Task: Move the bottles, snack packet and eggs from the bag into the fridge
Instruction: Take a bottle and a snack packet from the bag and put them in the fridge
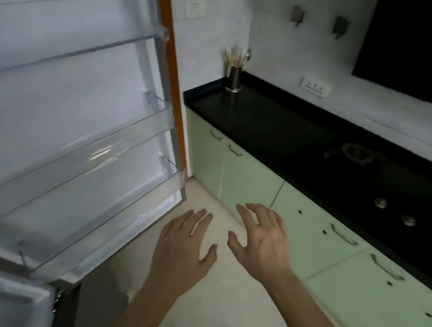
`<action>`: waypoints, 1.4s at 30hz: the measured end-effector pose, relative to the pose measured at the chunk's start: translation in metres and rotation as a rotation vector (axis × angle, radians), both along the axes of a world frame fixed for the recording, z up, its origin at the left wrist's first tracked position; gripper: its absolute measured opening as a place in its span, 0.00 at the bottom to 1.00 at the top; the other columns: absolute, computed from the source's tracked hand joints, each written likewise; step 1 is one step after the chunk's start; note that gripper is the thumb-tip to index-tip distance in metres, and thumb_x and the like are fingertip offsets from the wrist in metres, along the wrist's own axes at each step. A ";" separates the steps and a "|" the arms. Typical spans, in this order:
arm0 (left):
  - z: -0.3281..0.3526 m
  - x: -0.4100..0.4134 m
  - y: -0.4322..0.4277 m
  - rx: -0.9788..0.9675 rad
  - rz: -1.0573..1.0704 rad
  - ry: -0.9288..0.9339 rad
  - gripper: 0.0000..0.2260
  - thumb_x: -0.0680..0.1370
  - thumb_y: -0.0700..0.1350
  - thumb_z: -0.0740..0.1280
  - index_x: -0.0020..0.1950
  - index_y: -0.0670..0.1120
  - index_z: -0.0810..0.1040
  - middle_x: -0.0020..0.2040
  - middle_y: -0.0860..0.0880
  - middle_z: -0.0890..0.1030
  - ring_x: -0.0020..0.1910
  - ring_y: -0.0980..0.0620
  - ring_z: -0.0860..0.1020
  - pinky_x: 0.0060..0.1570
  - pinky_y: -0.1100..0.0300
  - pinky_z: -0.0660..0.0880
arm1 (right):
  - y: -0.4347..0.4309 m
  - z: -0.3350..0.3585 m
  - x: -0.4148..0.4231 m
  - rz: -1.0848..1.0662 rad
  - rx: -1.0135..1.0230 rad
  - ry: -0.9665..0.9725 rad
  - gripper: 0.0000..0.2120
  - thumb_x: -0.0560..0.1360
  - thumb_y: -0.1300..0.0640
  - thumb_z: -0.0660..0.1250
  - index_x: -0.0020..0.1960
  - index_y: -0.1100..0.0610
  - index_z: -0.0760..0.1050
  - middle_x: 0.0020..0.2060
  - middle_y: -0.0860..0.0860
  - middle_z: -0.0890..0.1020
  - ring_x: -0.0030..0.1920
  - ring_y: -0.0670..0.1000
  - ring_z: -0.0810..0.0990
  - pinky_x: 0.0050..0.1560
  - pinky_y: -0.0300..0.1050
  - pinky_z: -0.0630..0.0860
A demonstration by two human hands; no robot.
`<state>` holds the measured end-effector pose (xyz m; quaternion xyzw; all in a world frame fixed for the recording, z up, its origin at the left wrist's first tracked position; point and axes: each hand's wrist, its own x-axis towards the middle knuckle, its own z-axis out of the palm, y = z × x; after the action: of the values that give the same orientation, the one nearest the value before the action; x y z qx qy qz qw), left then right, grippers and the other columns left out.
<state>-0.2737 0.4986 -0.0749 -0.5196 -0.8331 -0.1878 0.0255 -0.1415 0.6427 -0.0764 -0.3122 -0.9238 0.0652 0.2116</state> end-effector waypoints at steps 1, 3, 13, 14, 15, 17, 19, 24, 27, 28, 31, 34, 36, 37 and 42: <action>0.002 0.003 0.007 0.009 -0.056 0.004 0.25 0.75 0.57 0.65 0.70 0.49 0.76 0.69 0.50 0.78 0.68 0.46 0.76 0.64 0.47 0.75 | -0.001 0.002 0.011 -0.056 0.002 -0.003 0.26 0.73 0.42 0.62 0.65 0.55 0.77 0.59 0.54 0.81 0.61 0.57 0.78 0.65 0.57 0.74; 0.006 0.010 0.017 0.020 -0.167 0.025 0.25 0.75 0.57 0.64 0.68 0.47 0.77 0.68 0.49 0.79 0.66 0.46 0.77 0.63 0.48 0.75 | -0.006 0.006 0.031 -0.170 -0.006 -0.003 0.26 0.73 0.42 0.62 0.66 0.55 0.76 0.60 0.54 0.81 0.61 0.57 0.79 0.64 0.58 0.75; 0.007 0.068 0.016 0.000 -0.685 0.055 0.26 0.74 0.59 0.62 0.67 0.49 0.77 0.68 0.50 0.78 0.66 0.46 0.76 0.63 0.46 0.75 | -0.111 0.004 0.119 -0.705 -0.038 0.017 0.26 0.73 0.41 0.63 0.67 0.53 0.76 0.60 0.52 0.81 0.60 0.56 0.79 0.62 0.55 0.75; 0.005 0.076 0.013 0.003 -0.736 0.053 0.25 0.74 0.59 0.62 0.67 0.49 0.77 0.67 0.50 0.79 0.65 0.46 0.77 0.63 0.46 0.75 | -0.125 0.002 0.129 -0.760 -0.039 0.007 0.26 0.73 0.41 0.63 0.66 0.53 0.76 0.59 0.52 0.81 0.60 0.56 0.79 0.62 0.55 0.76; 0.002 0.084 0.010 0.004 -0.785 0.051 0.25 0.74 0.59 0.62 0.67 0.49 0.77 0.67 0.50 0.79 0.66 0.46 0.77 0.63 0.46 0.75 | -0.140 -0.001 0.140 -0.813 -0.041 -0.003 0.26 0.72 0.41 0.63 0.66 0.53 0.76 0.59 0.52 0.81 0.60 0.56 0.79 0.61 0.54 0.76; -0.001 0.102 0.006 -0.003 -0.877 0.054 0.25 0.74 0.59 0.62 0.67 0.49 0.77 0.68 0.50 0.79 0.66 0.46 0.76 0.64 0.46 0.74 | -0.167 -0.007 0.161 -0.909 -0.052 -0.025 0.26 0.72 0.41 0.64 0.66 0.53 0.76 0.58 0.52 0.81 0.59 0.56 0.80 0.60 0.54 0.75; -0.004 0.122 0.000 -0.010 -0.962 0.044 0.26 0.75 0.59 0.61 0.68 0.48 0.76 0.68 0.50 0.78 0.67 0.46 0.76 0.64 0.46 0.74 | -0.193 -0.011 0.182 -1.005 -0.066 -0.046 0.26 0.72 0.41 0.64 0.65 0.53 0.76 0.58 0.51 0.81 0.58 0.56 0.80 0.60 0.54 0.75; -0.005 0.177 -0.015 -0.043 -1.130 0.032 0.27 0.75 0.60 0.60 0.70 0.49 0.75 0.69 0.51 0.77 0.68 0.48 0.75 0.66 0.47 0.72 | -0.243 -0.010 0.227 -1.209 -0.087 -0.073 0.26 0.72 0.41 0.63 0.65 0.53 0.76 0.58 0.51 0.81 0.58 0.56 0.80 0.61 0.54 0.75; -0.003 0.209 -0.022 -0.032 -1.209 0.035 0.26 0.75 0.60 0.60 0.70 0.49 0.75 0.69 0.51 0.77 0.68 0.49 0.75 0.67 0.49 0.72 | -0.262 -0.010 0.252 -1.296 -0.102 -0.073 0.27 0.72 0.41 0.63 0.66 0.53 0.76 0.59 0.51 0.81 0.59 0.56 0.80 0.61 0.55 0.75; -0.003 0.219 -0.023 -0.030 -1.230 0.033 0.26 0.75 0.60 0.60 0.70 0.50 0.75 0.69 0.51 0.77 0.68 0.49 0.75 0.67 0.49 0.72 | -0.266 -0.010 0.260 -1.321 -0.108 -0.071 0.27 0.72 0.41 0.62 0.66 0.53 0.76 0.59 0.51 0.81 0.59 0.56 0.79 0.61 0.55 0.75; -0.004 0.250 -0.023 -0.044 -1.282 0.040 0.26 0.75 0.60 0.60 0.70 0.50 0.75 0.69 0.51 0.77 0.68 0.48 0.75 0.67 0.48 0.71 | -0.276 -0.013 0.285 -1.376 -0.128 -0.050 0.27 0.73 0.41 0.62 0.67 0.53 0.76 0.59 0.52 0.81 0.60 0.57 0.79 0.62 0.55 0.74; -0.006 0.283 -0.021 -0.048 -1.317 0.061 0.26 0.74 0.60 0.60 0.70 0.50 0.76 0.69 0.51 0.78 0.68 0.48 0.75 0.66 0.49 0.72 | -0.280 -0.017 0.314 -1.413 -0.138 -0.024 0.27 0.73 0.41 0.62 0.67 0.53 0.76 0.59 0.52 0.81 0.60 0.57 0.79 0.63 0.55 0.73; -0.008 0.308 -0.018 -0.059 -1.333 0.084 0.26 0.74 0.60 0.60 0.70 0.50 0.76 0.69 0.51 0.78 0.68 0.48 0.75 0.66 0.49 0.71 | -0.280 -0.021 0.336 -1.430 -0.158 -0.012 0.27 0.73 0.41 0.63 0.67 0.53 0.76 0.59 0.51 0.81 0.60 0.57 0.78 0.64 0.55 0.73; -0.009 0.321 -0.015 -0.065 -1.339 0.100 0.27 0.74 0.60 0.60 0.70 0.50 0.75 0.69 0.51 0.77 0.68 0.48 0.74 0.66 0.48 0.71 | -0.279 -0.024 0.349 -1.435 -0.164 -0.010 0.26 0.73 0.41 0.63 0.67 0.52 0.75 0.60 0.51 0.81 0.61 0.57 0.78 0.64 0.55 0.73; -0.015 0.397 0.004 -0.106 -1.348 0.134 0.27 0.75 0.60 0.60 0.71 0.50 0.74 0.70 0.50 0.76 0.69 0.47 0.74 0.67 0.48 0.71 | -0.268 -0.032 0.421 -1.452 -0.175 -0.008 0.26 0.73 0.41 0.63 0.67 0.53 0.76 0.59 0.52 0.81 0.61 0.57 0.78 0.64 0.55 0.73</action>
<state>0.1230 0.5029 -0.0901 -0.9364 -0.3319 -0.0889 -0.0708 0.2798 0.3751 -0.1080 -0.8620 -0.4762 -0.0189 0.1725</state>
